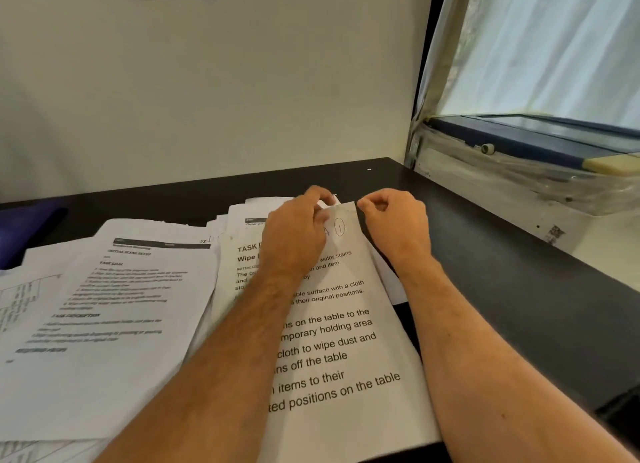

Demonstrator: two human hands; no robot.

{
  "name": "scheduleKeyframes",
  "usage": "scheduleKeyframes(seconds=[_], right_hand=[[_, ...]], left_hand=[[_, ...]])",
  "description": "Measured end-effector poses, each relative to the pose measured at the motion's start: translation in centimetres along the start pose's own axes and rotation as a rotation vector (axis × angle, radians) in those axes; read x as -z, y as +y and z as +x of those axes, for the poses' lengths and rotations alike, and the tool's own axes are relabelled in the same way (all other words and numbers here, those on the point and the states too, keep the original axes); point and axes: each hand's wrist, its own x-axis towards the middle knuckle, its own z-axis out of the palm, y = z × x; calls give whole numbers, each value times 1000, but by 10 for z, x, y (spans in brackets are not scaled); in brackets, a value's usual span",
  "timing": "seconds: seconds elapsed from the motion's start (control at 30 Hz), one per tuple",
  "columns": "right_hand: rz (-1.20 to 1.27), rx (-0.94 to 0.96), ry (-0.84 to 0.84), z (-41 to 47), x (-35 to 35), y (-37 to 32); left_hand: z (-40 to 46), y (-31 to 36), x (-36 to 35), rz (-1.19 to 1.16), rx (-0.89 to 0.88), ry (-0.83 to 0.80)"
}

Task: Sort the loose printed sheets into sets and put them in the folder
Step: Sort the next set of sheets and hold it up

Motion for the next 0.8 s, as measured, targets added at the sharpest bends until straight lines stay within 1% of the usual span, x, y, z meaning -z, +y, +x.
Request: scheduleKeyframes(seconds=[0.07, 0.13, 0.2, 0.27, 0.37, 0.53, 0.7, 0.77, 0.8], right_hand=[[-212, 28, 49, 4, 2, 5], [-380, 2, 17, 7, 3, 10], [-502, -68, -17, 9, 4, 12], [-567, -129, -17, 10, 4, 15], [-580, -187, -48, 11, 1, 18], [-504, -198, -59, 10, 0, 16], [-538, -277, -116, 11, -1, 16], [-484, -270, -84, 10, -1, 15], [-421, -253, -43, 10, 0, 14]], left_hand=[[-1, -1, -3, 21, -30, -2], [-3, -2, -5, 14, -54, -9], [-2, -3, -6, 12, -67, -11], [-3, -3, -6, 14, -72, -15], [-5, -2, -5, 23, -69, -28], [-5, -1, -2, 50, -61, -67], [-6, 0, -2, 66, -62, -66], [-7, 0, -2, 60, -66, -60], [-7, 0, -2, 53, -68, -51]])
